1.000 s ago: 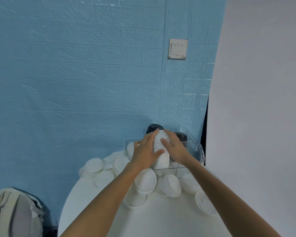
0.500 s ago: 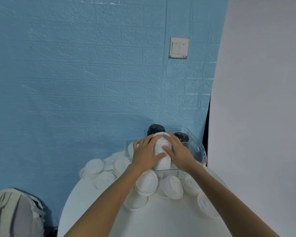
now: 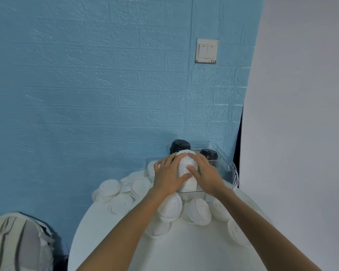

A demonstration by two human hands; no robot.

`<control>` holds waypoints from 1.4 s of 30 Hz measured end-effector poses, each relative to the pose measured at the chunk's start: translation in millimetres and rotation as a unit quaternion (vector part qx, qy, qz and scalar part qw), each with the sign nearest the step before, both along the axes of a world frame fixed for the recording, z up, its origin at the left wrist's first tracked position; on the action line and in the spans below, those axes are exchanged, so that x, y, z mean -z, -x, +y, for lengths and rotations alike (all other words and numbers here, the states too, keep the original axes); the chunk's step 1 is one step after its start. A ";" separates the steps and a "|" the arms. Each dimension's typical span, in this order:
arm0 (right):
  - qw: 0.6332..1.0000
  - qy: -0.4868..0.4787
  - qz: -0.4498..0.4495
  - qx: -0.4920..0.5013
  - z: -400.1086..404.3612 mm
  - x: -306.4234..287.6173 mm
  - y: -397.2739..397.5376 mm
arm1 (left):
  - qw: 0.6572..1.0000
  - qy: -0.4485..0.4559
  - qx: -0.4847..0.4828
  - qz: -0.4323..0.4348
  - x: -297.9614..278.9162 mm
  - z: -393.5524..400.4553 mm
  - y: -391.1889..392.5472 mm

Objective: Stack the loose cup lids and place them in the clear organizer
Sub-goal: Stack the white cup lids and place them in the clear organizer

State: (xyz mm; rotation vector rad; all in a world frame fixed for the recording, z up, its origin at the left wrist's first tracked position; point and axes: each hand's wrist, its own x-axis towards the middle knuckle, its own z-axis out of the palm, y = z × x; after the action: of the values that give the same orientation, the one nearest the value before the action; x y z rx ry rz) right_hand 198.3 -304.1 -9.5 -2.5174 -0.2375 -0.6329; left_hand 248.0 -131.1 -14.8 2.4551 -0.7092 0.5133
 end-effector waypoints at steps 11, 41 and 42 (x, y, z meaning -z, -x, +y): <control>0.999 -0.033 0.031 -0.011 -0.1 -0.3 -2.6 | 1.000 -0.007 0.017 0.011 -2.2 1.0 -0.3; 0.981 -0.166 -0.035 -0.096 73.3 -12.3 130.8 | 0.978 0.195 0.066 0.047 -27.2 109.5 119.3; 0.982 -0.163 -0.029 -0.094 77.6 -0.1 139.9 | 0.978 0.194 0.059 0.056 -16.4 115.5 128.2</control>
State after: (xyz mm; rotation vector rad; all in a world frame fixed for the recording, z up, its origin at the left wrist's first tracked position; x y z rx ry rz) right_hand 58.4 -226.5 -9.3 -2.1356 -0.3583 -0.6131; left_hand 119.9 -15.6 1.6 2.0471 -0.6356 0.4192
